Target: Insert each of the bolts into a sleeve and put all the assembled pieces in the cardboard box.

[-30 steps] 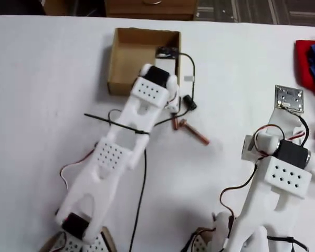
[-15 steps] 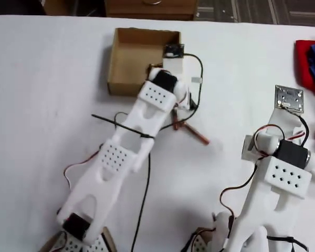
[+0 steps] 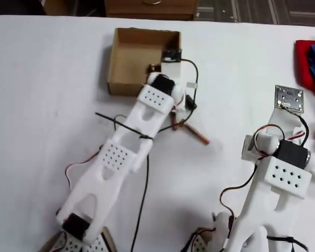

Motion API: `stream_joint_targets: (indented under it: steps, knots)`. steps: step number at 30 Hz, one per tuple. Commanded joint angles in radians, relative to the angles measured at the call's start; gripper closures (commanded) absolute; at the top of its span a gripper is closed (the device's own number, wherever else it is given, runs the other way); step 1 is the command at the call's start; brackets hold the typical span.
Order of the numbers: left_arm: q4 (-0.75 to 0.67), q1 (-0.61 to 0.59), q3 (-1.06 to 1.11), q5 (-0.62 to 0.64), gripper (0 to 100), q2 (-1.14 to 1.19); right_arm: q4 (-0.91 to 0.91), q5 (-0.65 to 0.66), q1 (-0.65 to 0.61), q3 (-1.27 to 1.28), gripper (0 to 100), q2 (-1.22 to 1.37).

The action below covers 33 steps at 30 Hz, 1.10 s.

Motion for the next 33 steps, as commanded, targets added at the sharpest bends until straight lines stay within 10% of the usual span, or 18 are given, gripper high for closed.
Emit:
stream_joint_targets:
  steps: [1,11,20,33]
  knots:
    - [0.106,-0.014,-0.039,-0.077,98,-0.017,-0.016,0.005,0.01,-0.008,97.7,-0.036]
    - [0.287,-0.109,-0.082,-0.308,97,-0.198,-0.039,0.005,0.004,-0.008,97.7,-0.033]
    - [0.279,-0.153,0.545,-0.307,97,-0.838,-0.114,0.003,-0.012,-0.005,97.7,-0.03]
    - [0.1,-0.29,1.294,-0.311,97,-1.648,-0.644,-0.104,-0.501,0.293,97.7,-0.03]
